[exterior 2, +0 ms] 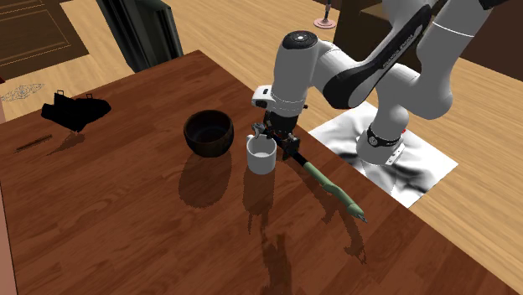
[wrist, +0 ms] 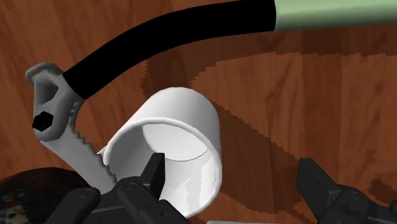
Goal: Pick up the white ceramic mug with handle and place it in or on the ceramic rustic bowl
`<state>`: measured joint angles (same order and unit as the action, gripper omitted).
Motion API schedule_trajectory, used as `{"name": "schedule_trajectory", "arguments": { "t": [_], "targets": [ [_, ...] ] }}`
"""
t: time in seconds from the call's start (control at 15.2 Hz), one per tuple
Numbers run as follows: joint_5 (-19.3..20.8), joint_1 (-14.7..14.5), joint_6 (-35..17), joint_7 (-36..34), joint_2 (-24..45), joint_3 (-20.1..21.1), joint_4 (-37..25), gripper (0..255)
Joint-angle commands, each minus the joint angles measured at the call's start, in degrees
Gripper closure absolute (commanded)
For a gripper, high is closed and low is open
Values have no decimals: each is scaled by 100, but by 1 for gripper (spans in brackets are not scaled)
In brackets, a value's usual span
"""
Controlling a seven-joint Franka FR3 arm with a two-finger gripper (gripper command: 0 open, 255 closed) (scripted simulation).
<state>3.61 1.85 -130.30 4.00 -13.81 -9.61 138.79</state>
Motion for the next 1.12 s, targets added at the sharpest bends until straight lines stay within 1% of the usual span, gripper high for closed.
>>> {"name": "schedule_trajectory", "arguments": {
  "t": [0.0,0.59,1.06],
  "targets": [
    [-72,-9,-417,96,433,-59,-134,0],
    [-191,-19,-1106,193,987,-95,-19,0],
    [-191,-19,-1106,193,987,-95,-19,0]
  ]
}}
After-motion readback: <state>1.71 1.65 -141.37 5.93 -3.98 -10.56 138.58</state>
